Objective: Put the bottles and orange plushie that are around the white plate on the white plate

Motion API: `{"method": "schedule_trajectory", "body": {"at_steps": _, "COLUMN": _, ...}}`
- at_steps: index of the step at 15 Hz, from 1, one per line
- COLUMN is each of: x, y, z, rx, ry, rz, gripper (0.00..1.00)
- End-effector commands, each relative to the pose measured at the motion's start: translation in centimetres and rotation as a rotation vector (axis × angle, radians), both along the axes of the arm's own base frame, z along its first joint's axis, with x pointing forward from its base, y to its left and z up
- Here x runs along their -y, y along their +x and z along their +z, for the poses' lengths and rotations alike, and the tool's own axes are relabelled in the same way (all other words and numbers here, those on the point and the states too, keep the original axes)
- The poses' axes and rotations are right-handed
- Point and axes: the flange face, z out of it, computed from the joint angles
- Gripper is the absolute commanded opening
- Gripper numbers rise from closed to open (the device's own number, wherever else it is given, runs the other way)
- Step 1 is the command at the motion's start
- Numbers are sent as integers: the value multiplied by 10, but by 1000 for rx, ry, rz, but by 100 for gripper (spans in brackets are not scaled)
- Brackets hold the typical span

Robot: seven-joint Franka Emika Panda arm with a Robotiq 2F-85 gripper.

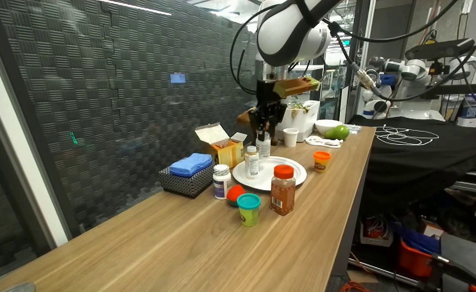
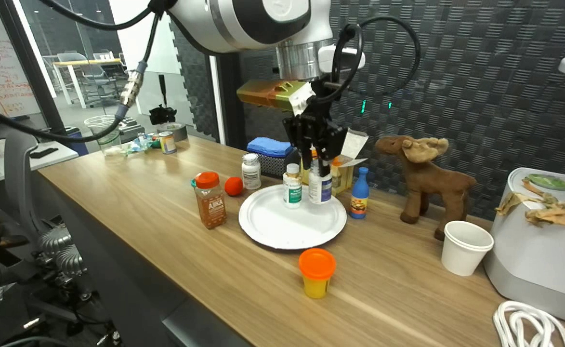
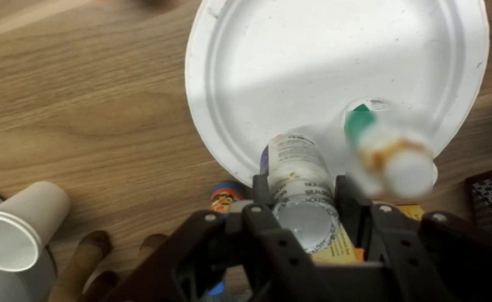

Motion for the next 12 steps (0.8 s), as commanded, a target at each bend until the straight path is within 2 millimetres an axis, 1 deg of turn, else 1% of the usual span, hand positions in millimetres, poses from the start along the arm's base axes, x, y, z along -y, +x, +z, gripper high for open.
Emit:
{"method": "schedule_trajectory", "body": {"at_steps": 1, "x": -2, "y": 12, "z": -4, "rx": 0, "ry": 63, "rz": 44, "gripper": 19}}
{"method": "schedule_trajectory", "body": {"at_steps": 7, "x": -2, "y": 17, "z": -19, "rx": -27, "ry": 86, "rz": 74, "gripper": 19}}
{"method": "schedule_trajectory", "body": {"at_steps": 10, "x": -6, "y": 17, "z": -24, "rx": -45, "ry": 83, "rz": 102, "gripper": 19}}
{"method": "schedule_trajectory", "body": {"at_steps": 11, "x": -7, "y": 16, "z": -24, "rx": -48, "ry": 78, "rz": 109, "gripper": 69}}
{"method": "schedule_trajectory", "body": {"at_steps": 12, "x": -8, "y": 16, "z": -23, "rx": -49, "ry": 77, "rz": 114, "gripper": 69}}
